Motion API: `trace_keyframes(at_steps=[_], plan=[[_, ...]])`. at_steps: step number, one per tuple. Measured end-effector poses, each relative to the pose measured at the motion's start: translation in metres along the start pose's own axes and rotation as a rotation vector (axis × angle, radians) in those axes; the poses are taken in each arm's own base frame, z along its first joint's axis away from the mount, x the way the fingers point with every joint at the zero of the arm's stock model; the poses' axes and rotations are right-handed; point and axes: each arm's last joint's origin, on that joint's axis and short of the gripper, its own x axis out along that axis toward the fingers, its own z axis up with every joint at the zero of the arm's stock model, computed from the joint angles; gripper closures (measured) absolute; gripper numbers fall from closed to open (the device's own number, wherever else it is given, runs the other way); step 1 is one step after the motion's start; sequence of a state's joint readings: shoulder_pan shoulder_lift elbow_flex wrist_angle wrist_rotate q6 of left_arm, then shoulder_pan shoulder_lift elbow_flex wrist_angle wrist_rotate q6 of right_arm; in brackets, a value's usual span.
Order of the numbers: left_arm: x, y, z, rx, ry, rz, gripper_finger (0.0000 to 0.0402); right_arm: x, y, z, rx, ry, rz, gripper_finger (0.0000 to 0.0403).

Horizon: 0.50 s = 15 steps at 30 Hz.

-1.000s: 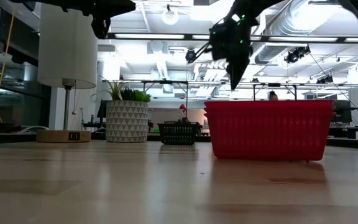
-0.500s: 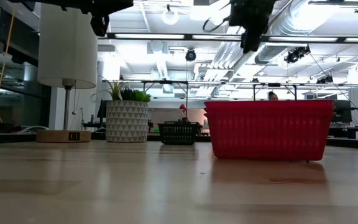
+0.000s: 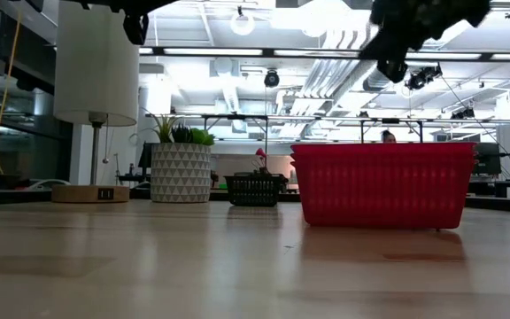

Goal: Stack baskets by color
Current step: Stack the bottom left black bin on top of the top black bin on the table

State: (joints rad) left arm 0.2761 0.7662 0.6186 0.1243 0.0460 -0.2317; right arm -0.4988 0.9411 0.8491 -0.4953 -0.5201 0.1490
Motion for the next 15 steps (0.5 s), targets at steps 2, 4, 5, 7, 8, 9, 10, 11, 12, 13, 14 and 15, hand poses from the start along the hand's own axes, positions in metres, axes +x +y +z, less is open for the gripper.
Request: trace_keyframes(at_steps=[2,4,5,7,8,9,10,11,12,13,14,15], plan=[[0.000,0.000,0.000,0.000,0.001,-0.002,0.0401,0.002,0.010,-0.008,-0.009,-0.144,0.021,0.0400],[0.000,0.000,0.000,0.000,0.001,-0.002,0.0401,0.003,0.018,-0.016,-0.039,-0.278,0.022,0.0402],[0.000,0.000,0.000,0.000,0.001,-0.002,0.0401,0.004,0.021,-0.019,-0.057,-0.348,0.018,0.0402],[0.000,0.000,0.000,0.000,0.000,-0.002,0.0401,0.006,0.026,-0.025,-0.085,-0.460,0.004,0.0402],[0.000,0.000,0.000,0.000,0.001,-0.002,0.0401,0.008,0.027,-0.027,-0.091,-0.502,-0.006,0.0401],[0.000,0.000,0.000,0.000,0.001,-0.002,0.0401,0.009,0.028,-0.030,-0.096,-0.532,-0.017,0.0401],[0.000,0.000,0.000,0.000,0.001,-0.002,0.0401,0.010,0.029,-0.032,-0.095,-0.552,-0.026,0.0401],[0.000,0.000,0.000,0.000,0.001,-0.002,0.0401,0.011,0.029,-0.033,-0.095,-0.558,-0.032,0.0401],[0.000,0.000,0.000,0.000,0.001,-0.002,0.0402,0.012,0.030,-0.033,-0.095,-0.556,-0.034,0.0401],[0.000,0.000,0.000,0.000,0.001,-0.002,0.0402,0.012,0.031,-0.033,-0.097,-0.555,-0.030,0.0401],[0.000,0.000,0.000,0.000,0.001,-0.002,0.0401,0.012,0.032,-0.034,-0.098,-0.554,-0.026,0.0401],[0.000,0.000,0.000,0.000,0.001,-0.002,0.0401,0.012,0.032,-0.034,-0.096,-0.552,-0.021,0.0401]])
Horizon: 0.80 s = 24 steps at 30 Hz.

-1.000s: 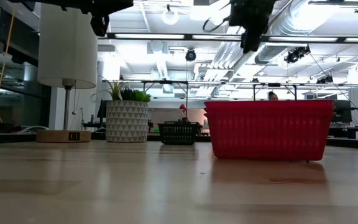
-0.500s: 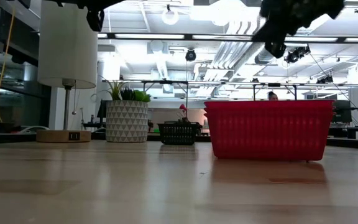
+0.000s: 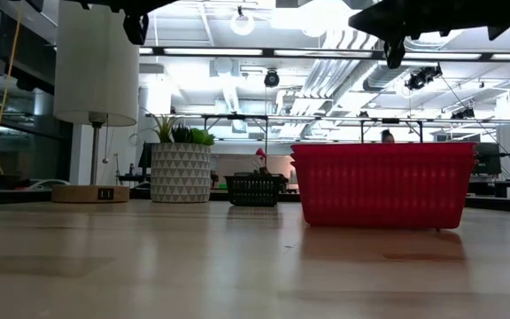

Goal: Stack baskets by color
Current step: Stack the bottom left black bin on top of the top black bin on the table

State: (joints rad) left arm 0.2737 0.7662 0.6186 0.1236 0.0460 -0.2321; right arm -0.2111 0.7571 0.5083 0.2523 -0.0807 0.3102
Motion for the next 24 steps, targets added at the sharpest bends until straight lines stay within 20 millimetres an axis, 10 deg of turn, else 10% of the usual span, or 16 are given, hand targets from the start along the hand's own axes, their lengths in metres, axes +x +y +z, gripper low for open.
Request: trace_keyframes(at_steps=[7,24], plan=[[0.003,-0.004,-0.006,-0.047,0.065,-0.050,0.0384,0.000,0.002,-0.001,0.004,0.004,0.012,0.0400],[-0.028,-0.077,-0.070,-0.050,1.138,-0.067,0.0213,0.000,0.002,-0.001,0.007,0.004,0.012,0.0400]])
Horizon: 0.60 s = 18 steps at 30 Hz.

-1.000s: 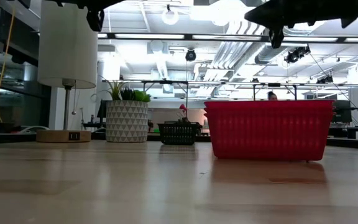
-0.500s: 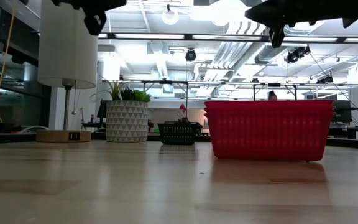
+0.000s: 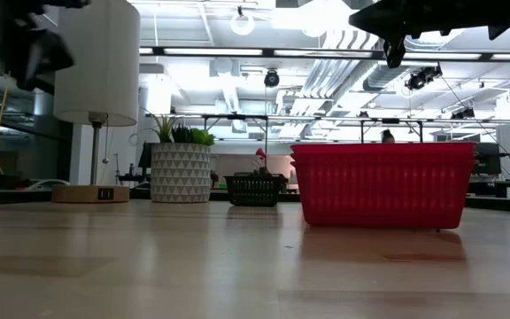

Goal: Stack baskets by color
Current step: Stack the bottom left black bin on top of the top black bin on the table

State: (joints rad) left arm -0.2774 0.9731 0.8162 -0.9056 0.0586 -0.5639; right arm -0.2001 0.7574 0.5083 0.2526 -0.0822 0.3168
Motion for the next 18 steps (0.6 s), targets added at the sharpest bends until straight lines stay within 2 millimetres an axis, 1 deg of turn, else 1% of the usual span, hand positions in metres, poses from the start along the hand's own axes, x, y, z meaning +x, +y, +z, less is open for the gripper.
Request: trace_keyframes(at_steps=[4,9,13,18], plan=[[0.007,-0.011,-0.015,0.042,0.085,0.084,0.0208,0.000,0.000,0.000,0.015,0.002,-0.001,0.0400],[0.013,-0.022,-0.027,0.112,0.160,0.105,0.0208,0.000,-0.001,-0.003,0.026,0.027,-0.009,0.0400],[0.016,-0.025,-0.035,0.160,0.225,0.145,0.0208,0.000,-0.001,-0.003,0.026,0.033,-0.010,0.0400],[0.016,-0.026,-0.039,0.186,0.236,0.161,0.0208,0.000,-0.001,-0.003,0.027,0.035,-0.008,0.0400]])
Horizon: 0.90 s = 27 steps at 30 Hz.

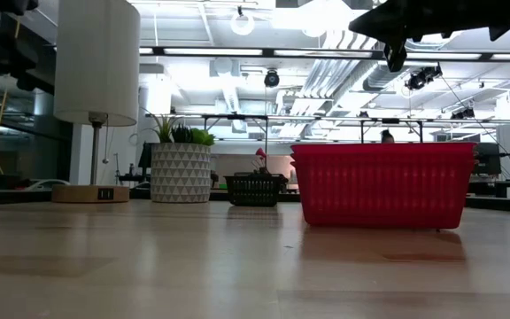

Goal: Stack baskets by color
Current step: Stack the bottom left black bin on top of the top black bin on the table

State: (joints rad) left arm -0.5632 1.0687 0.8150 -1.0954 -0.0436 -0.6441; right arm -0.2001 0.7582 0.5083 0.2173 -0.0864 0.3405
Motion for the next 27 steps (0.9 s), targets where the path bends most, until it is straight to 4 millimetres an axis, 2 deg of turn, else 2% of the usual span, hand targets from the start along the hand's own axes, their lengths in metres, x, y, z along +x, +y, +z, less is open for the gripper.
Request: trace_keyframes(at_steps=[3,13,19,24,27], plan=[[0.005,0.001,-0.002,0.001,-0.005,0.014,0.0208,0.000,0.000,0.000,0.000,0.003,-0.001,0.0400],[0.044,0.011,-0.017,-0.069,0.032,0.048,0.0208,0.000,0.000,-0.001,0.001,0.010,-0.004,0.0400],[0.063,0.013,-0.025,-0.084,0.072,-0.022,0.0208,0.000,0.000,-0.001,0.001,0.010,-0.004,0.0400],[0.073,0.017,-0.031,-0.085,0.072,-0.016,0.0211,0.000,0.000,-0.001,0.001,0.010,-0.004,0.0400],[0.075,0.017,-0.032,-0.085,0.067,-0.020,0.0228,0.000,0.000,-0.001,0.001,0.010,-0.005,0.0400]])
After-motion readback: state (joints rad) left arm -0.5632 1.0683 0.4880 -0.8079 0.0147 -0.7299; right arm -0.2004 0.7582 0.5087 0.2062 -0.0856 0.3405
